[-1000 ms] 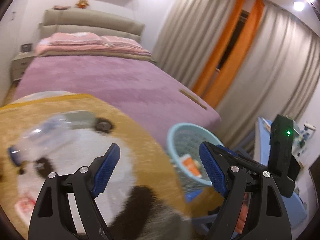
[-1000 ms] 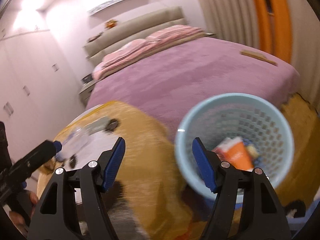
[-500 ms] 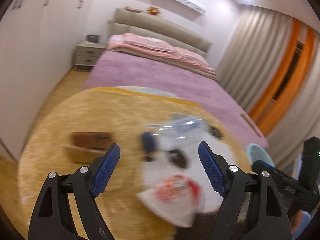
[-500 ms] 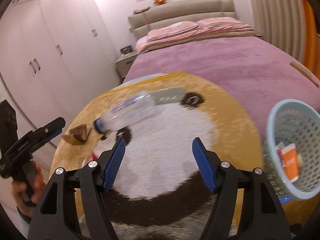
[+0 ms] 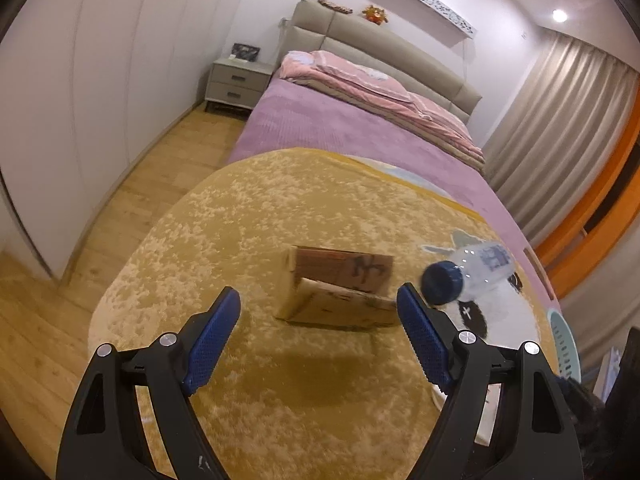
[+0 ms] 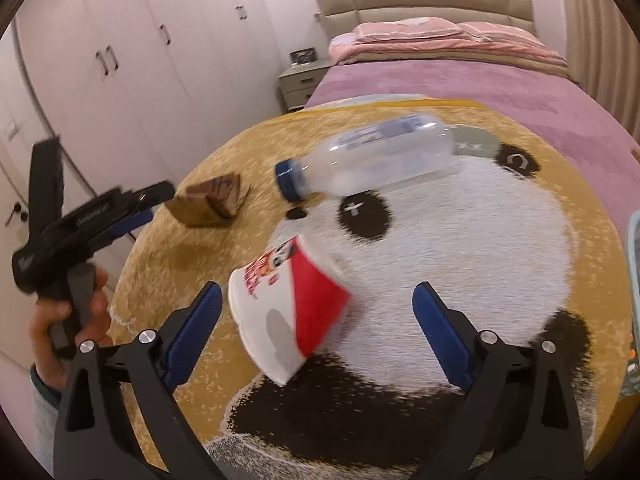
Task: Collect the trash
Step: 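Move the left tool to the brown cardboard while the right tool approaches the red-white paper cup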
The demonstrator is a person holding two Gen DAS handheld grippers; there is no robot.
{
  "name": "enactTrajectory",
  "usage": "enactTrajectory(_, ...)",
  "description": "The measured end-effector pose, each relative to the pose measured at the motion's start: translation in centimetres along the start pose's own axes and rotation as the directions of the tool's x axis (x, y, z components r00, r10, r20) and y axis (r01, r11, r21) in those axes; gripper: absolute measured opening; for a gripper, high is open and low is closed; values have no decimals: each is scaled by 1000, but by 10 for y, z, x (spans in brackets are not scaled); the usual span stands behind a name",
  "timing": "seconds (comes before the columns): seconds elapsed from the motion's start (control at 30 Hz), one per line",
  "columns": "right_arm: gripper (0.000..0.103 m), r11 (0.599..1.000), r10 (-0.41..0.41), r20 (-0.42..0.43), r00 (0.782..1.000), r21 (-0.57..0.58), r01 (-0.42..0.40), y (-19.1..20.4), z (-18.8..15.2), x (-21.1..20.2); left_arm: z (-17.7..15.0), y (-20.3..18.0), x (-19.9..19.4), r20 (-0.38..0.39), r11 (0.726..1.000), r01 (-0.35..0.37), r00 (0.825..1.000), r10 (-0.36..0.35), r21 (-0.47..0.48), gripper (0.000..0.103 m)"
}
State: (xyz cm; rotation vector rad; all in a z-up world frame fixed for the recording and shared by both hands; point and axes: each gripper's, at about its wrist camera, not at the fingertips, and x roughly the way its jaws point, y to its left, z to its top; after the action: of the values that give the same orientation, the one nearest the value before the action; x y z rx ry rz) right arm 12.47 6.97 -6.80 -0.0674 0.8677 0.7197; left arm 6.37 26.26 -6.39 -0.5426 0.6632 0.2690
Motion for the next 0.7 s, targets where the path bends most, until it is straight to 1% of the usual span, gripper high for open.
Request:
enactTrajectory(0.07, 92, 1000, -13, -16, 1000, -12, 13, 4, -2, 6, -1, 4, 6, -6, 1000, 19, 1000, -19, -18, 78)
enactTrajectory(0.17, 92, 997, -49, -40, 998, -56, 47, 10, -5, 13, -2, 7, 13, -25, 997, 70, 997, -71, -44, 78)
enactTrajectory(0.2, 92, 995, -68, -46, 997, -72, 64, 12, -6, 15, -3, 6, 14, -30, 994, 99, 995, -100, -48, 75)
enactTrajectory(0.23, 92, 993, -81, -51, 995, -87, 76, 14, -8, 16, -5, 4, 15, -37, 991, 127, 991, -129, -48, 73)
enactTrajectory(0.33, 92, 992, -87, -76, 993, -102, 79, 13, -11, 21, -12, -4, 14, -54, 986, 162, 985, -163, -36, 72)
enactTrajectory(0.4, 92, 993, -85, -92, 992, -88, 76, 9, -12, 22, -16, -9, 15, -67, 981, 189, 979, -191, -36, 72)
enactTrajectory(0.47, 92, 995, -88, -88, 992, -64, 83, 3, -14, 18, -20, -17, 14, -85, 972, 231, 969, -234, -40, 72)
enactTrajectory(0.63, 91, 990, -144, -55, 988, -6, 144, -21, -13, 4, -32, -48, 11, -119, 960, 280, 954, -275, 23, 72)
enactTrajectory(0.7, 91, 987, -153, -44, 987, 42, 155, -36, -11, -3, -36, -56, 7, -112, 963, 264, 960, -257, 51, 72)
